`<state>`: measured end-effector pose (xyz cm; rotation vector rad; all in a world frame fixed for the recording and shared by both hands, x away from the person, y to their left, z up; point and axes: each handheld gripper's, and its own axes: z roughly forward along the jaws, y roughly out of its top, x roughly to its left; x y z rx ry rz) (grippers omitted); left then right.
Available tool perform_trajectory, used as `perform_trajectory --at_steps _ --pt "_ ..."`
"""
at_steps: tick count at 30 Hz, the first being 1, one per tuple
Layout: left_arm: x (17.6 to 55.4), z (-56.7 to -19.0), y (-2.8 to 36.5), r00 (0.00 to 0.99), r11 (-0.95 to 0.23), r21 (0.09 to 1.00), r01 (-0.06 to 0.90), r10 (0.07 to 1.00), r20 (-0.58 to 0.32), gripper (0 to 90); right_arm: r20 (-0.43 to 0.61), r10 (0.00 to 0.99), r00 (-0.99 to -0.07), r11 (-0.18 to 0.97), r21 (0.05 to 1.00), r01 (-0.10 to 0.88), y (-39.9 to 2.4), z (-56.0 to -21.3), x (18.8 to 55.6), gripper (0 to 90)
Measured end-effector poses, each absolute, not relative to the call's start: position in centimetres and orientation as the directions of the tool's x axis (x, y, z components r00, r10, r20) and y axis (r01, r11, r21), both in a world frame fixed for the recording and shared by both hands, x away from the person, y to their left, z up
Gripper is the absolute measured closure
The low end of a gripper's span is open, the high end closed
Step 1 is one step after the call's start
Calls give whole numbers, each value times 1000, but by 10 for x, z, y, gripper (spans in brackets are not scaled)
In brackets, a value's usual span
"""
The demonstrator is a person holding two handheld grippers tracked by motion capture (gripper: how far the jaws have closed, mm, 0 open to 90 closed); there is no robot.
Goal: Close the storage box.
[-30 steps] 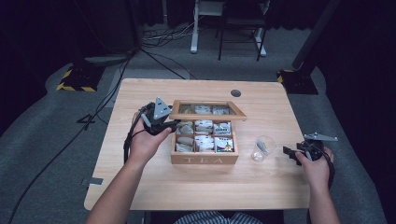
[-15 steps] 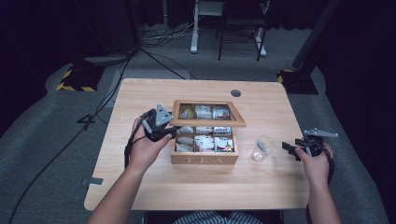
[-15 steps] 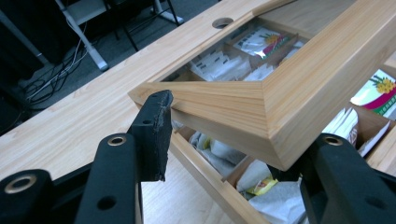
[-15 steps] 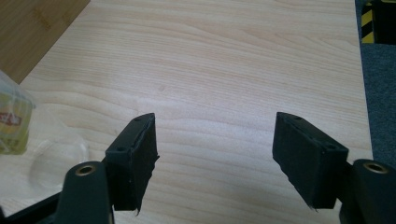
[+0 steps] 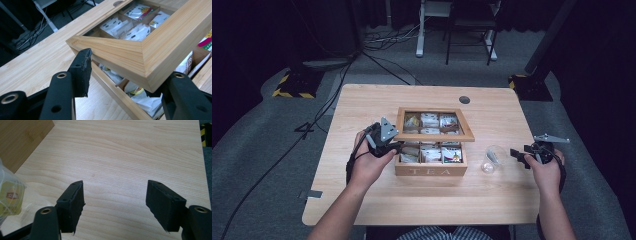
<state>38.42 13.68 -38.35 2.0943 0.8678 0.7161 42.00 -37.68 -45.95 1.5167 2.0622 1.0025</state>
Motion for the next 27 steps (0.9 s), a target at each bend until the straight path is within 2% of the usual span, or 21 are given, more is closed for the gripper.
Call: perform_trajectory --at_steps 27 --pt "377 -395 131 619 -555 745 371 745 248 437 111 931 -349 159 738 656 -372 -459 426 314"
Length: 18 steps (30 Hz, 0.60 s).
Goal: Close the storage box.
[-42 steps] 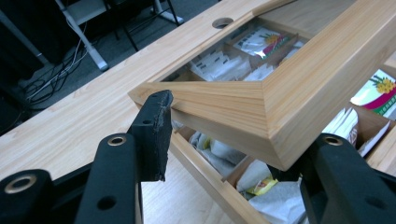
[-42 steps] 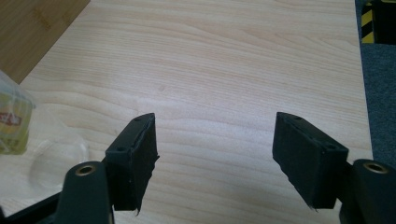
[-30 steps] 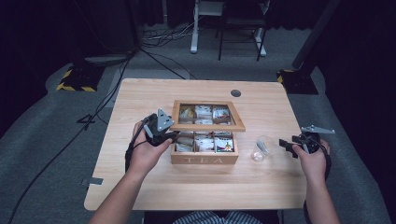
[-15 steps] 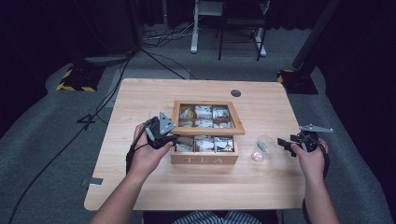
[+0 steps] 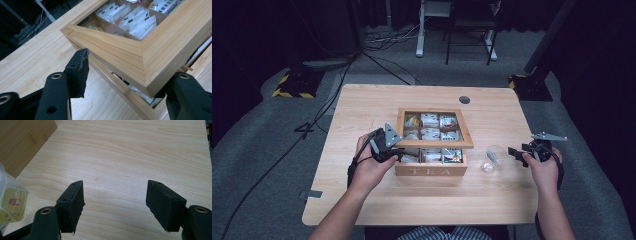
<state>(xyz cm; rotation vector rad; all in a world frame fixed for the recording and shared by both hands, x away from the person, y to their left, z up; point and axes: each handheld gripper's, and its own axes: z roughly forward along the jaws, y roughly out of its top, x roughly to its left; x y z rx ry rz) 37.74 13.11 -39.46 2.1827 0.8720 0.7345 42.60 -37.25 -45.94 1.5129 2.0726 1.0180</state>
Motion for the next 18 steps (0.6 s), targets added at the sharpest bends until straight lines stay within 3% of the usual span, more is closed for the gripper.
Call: perform_trajectory --at_steps 18 --pt "374 -403 130 642 -582 701 412 731 230 438 117 924 -363 164 736 656 -367 -461 433 312"
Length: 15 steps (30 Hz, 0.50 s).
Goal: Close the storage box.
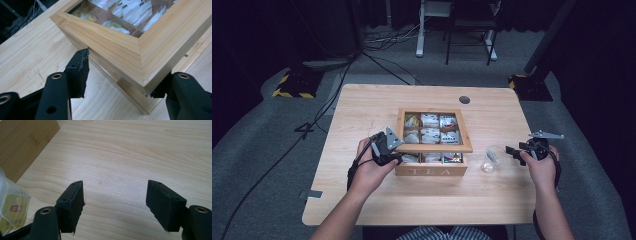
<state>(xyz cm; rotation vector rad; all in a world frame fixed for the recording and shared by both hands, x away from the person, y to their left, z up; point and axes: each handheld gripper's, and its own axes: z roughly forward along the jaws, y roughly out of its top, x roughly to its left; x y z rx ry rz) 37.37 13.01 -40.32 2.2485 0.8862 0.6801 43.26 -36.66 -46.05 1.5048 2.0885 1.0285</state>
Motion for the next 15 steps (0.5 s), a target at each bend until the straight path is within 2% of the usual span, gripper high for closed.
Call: perform_trajectory --at_steps 15 --pt "373 -408 128 671 -611 655 444 712 209 438 121 925 -359 165 725 669 -366 -465 436 311"
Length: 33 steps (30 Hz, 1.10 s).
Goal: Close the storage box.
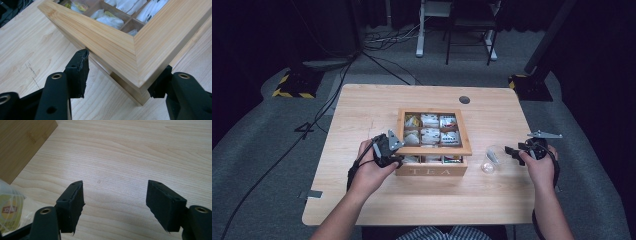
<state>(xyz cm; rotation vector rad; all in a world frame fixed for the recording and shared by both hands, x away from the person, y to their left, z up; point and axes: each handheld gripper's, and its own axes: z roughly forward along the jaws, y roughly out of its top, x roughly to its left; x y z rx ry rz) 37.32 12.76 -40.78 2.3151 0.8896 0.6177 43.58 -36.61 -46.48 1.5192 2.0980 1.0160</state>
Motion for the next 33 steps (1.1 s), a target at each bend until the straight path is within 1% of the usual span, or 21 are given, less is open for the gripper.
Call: perform_trajectory --at_steps 6,9,33 --pt "374 -410 126 691 -625 631 459 698 188 437 124 927 -353 160 721 674 -368 -468 436 311" --pt "373 -410 125 699 -629 610 482 696 166 402 125 929 -348 157 719 677 -370 -468 436 311" --pt "371 -411 125 713 -633 547 548 695 90 401 133 927 -350 156 712 684 -368 -471 438 308"
